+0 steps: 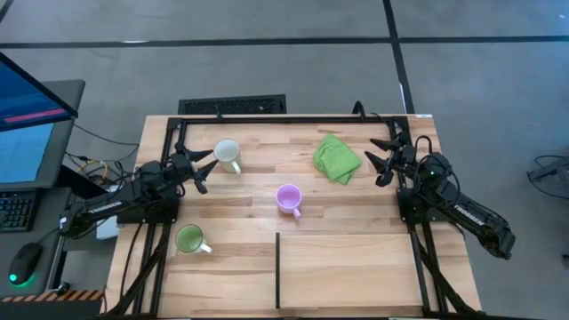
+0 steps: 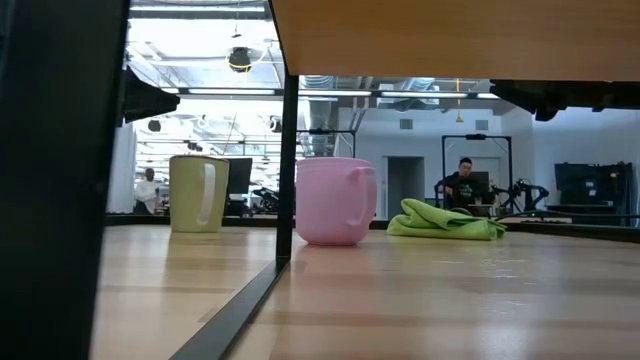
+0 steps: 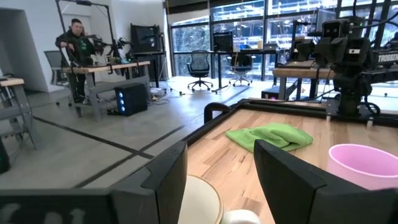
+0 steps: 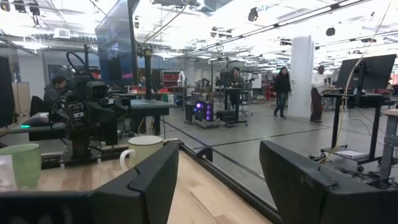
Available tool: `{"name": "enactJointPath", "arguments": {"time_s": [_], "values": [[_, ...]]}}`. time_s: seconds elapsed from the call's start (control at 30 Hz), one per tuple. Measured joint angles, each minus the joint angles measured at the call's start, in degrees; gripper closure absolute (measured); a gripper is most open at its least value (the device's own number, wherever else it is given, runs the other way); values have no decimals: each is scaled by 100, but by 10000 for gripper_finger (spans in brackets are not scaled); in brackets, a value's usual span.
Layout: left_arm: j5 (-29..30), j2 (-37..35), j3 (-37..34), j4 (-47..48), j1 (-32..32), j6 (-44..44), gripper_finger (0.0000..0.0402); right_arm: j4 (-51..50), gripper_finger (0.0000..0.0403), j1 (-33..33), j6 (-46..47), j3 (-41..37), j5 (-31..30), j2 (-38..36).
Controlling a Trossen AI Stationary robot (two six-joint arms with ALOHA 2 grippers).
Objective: Stack small to large cups/mugs on shelf
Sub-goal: Put the light green mug on the shelf
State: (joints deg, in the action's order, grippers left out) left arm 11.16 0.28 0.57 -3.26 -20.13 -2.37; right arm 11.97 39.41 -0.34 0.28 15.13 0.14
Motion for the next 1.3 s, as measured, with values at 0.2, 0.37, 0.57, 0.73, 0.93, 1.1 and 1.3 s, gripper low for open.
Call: {"name": "enactJointPath", "arguments": {"time_s": [0.2,0.37,0.57,0.73,0.93,1.1,1.3], "values": [[0,0,1,-1,0,4,223,-124,154,-1,169,-1,-1,2],[-2,-1,-1,-3,1,4,223,-153,154,-1,155,1,0,2],[2,2,1,-104,-1,-124,223,-145,154,10,-65,1,-1,2],[7,-1,1,-108,-1,-14,223,-144,154,10,-317,0,-1,2],[11,-1,1,-100,0,-89,223,-136,154,10,-440,0,-3,2],[11,-1,1,-58,-2,203,223,-166,154,10,-727,1,-1,2],[11,2,1,-33,-1,212,223,-166,154,10,-778,0,-2,2]]}}
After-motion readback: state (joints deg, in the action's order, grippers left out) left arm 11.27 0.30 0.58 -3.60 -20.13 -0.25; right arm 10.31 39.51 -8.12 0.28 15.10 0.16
